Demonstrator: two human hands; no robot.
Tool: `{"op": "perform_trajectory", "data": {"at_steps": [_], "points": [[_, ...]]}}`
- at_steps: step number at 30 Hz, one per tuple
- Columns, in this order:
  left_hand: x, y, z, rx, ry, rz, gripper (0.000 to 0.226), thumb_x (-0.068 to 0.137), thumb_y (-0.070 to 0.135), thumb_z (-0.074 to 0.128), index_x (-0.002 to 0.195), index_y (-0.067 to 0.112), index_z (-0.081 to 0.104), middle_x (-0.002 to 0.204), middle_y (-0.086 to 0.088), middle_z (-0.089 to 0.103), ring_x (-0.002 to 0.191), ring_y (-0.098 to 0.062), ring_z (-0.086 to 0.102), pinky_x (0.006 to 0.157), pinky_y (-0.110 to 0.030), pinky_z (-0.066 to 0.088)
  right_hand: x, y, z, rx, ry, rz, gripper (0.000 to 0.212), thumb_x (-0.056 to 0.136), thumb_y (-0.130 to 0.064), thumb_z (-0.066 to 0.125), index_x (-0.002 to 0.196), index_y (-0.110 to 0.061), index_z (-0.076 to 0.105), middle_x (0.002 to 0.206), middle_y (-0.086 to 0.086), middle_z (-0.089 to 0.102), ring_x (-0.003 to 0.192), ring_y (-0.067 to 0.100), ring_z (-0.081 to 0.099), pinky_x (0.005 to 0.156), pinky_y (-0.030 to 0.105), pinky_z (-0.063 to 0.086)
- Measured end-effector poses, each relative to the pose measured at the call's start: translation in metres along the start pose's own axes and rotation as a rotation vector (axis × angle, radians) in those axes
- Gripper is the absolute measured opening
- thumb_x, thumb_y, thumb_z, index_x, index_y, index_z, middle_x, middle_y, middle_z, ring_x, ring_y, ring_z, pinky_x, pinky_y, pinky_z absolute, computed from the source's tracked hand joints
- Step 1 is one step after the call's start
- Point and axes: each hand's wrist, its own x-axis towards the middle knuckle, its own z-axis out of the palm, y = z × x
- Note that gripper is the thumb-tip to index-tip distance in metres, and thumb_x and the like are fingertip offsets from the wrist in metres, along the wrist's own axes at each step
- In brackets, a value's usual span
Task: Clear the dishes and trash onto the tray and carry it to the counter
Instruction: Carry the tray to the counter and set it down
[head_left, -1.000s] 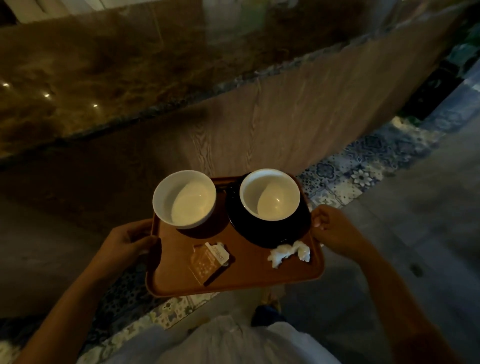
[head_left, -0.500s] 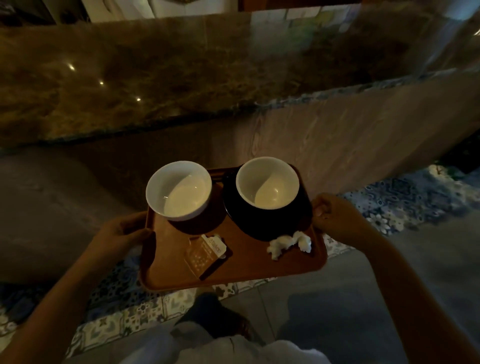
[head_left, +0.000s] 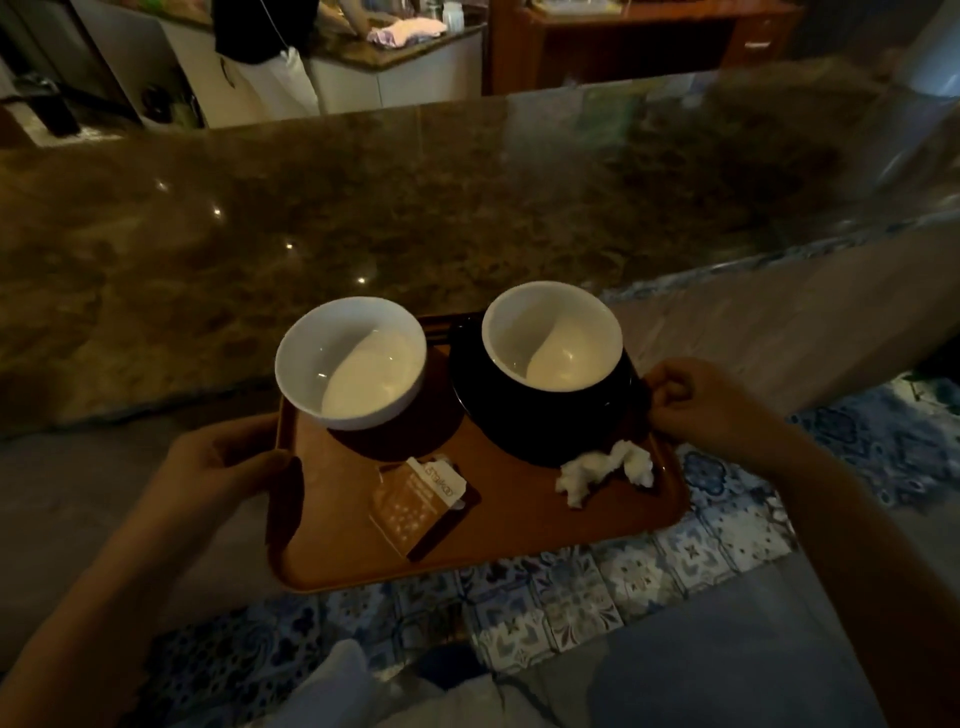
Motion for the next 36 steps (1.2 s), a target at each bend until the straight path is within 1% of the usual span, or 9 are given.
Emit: {"op": "perform_trajectory", "data": {"at_steps": [5, 8, 14, 16, 19, 22, 27, 31, 36], "points": [[0.061, 0.028, -0.014, 0.049, -0.026, -0.031, 0.039, 0.088, 0.004, 0.053, 0.091, 0.041, 0.067, 0.077, 0.005, 0.076, 0.065, -0.024, 0.071, 0.047, -0.033, 0.056, 0.056, -0.024, -0.015, 0.029, -0.018, -0.003, 0.018, 0.082, 0.004, 0.059, 0.077, -0.013, 0.056, 0.059, 0.006, 0.055, 0.057, 0.018, 0.058, 0.055, 0.028, 0.05], [0.093, 0.038, -0.014, 0.045, 0.003, -0.037, 0.037, 0.089, 0.007, 0.052, 0.086, 0.042, 0.065, 0.072, 0.015, 0.074, 0.06, -0.01, 0.07, 0.04, -0.022, 0.051, 0.091, -0.035, -0.022, 0.005, -0.003, -0.012, 0.02, 0.082, 0.005, 0.058, 0.075, -0.013, 0.056, 0.057, 0.005, 0.055, 0.055, 0.013, 0.058, 0.049, 0.022, 0.048], [0.153, 0.055, -0.002, 0.036, 0.033, -0.052, 0.037, 0.087, 0.001, 0.052, 0.087, 0.036, 0.065, 0.076, 0.02, 0.074, 0.072, 0.0, 0.069, 0.065, -0.025, 0.053, 0.169, -0.041, -0.039, -0.093, -0.008, -0.055, 0.016, 0.078, 0.006, 0.059, 0.07, -0.008, 0.055, 0.055, 0.005, 0.054, 0.054, 0.015, 0.056, 0.052, 0.027, 0.048], [0.175, 0.058, 0.005, 0.016, 0.058, -0.063, 0.036, 0.088, 0.002, 0.051, 0.088, 0.035, 0.065, 0.075, 0.021, 0.073, 0.072, 0.001, 0.069, 0.065, -0.024, 0.054, 0.199, -0.042, -0.048, -0.118, -0.028, -0.072, 0.006, 0.078, 0.005, 0.058, 0.074, 0.001, 0.056, 0.058, 0.009, 0.055, 0.052, 0.013, 0.058, 0.047, 0.023, 0.048], [0.207, 0.063, 0.015, -0.023, 0.118, -0.088, 0.034, 0.089, 0.004, 0.051, 0.09, 0.036, 0.064, 0.069, 0.025, 0.071, 0.069, 0.006, 0.067, 0.057, -0.018, 0.049, 0.248, -0.049, -0.061, -0.145, -0.071, -0.104, 0.009, 0.078, 0.006, 0.057, 0.076, -0.002, 0.057, 0.057, 0.007, 0.057, 0.048, 0.005, 0.059, 0.041, 0.012, 0.046], [0.235, 0.071, 0.022, -0.054, 0.149, -0.095, 0.036, 0.087, -0.002, 0.051, 0.09, 0.031, 0.065, 0.069, 0.022, 0.072, 0.068, 0.003, 0.068, 0.052, -0.012, 0.051, 0.296, -0.056, -0.074, -0.183, -0.096, -0.127, 0.008, 0.078, 0.003, 0.057, 0.082, -0.003, 0.06, 0.065, 0.01, 0.064, 0.056, 0.012, 0.063, 0.051, 0.023, 0.053], [0.28, 0.082, 0.023, -0.062, 0.222, -0.106, 0.038, 0.084, -0.002, 0.054, 0.086, 0.034, 0.067, 0.078, 0.015, 0.074, 0.07, -0.002, 0.07, 0.055, -0.013, 0.052, 0.363, -0.072, -0.083, -0.211, -0.167, -0.147, 0.013, 0.078, 0.0, 0.055, 0.072, -0.012, 0.055, 0.059, 0.001, 0.061, 0.042, -0.004, 0.058, 0.035, 0.007, 0.039], [0.317, 0.083, 0.019, -0.023, 0.217, -0.129, 0.034, 0.085, 0.002, 0.054, 0.089, 0.034, 0.066, 0.071, 0.017, 0.074, 0.072, -0.001, 0.069, 0.061, -0.019, 0.049, 0.406, -0.079, -0.079, -0.233, -0.172, -0.145, 0.019, 0.077, 0.0, 0.055, 0.066, -0.015, 0.051, 0.055, 0.0, 0.057, 0.038, -0.006, 0.056, 0.032, 0.005, 0.035], [0.356, 0.08, 0.013, -0.006, 0.209, -0.164, 0.034, 0.084, 0.0, 0.054, 0.091, 0.031, 0.066, 0.068, 0.02, 0.073, 0.067, 0.0, 0.069, 0.049, -0.012, 0.05, 0.445, -0.082, -0.066, -0.248, -0.206, -0.095, 0.017, 0.079, -0.001, 0.052, 0.065, -0.009, 0.049, 0.058, 0.005, 0.055, 0.042, 0.003, 0.059, 0.034, 0.012, 0.04]]}}
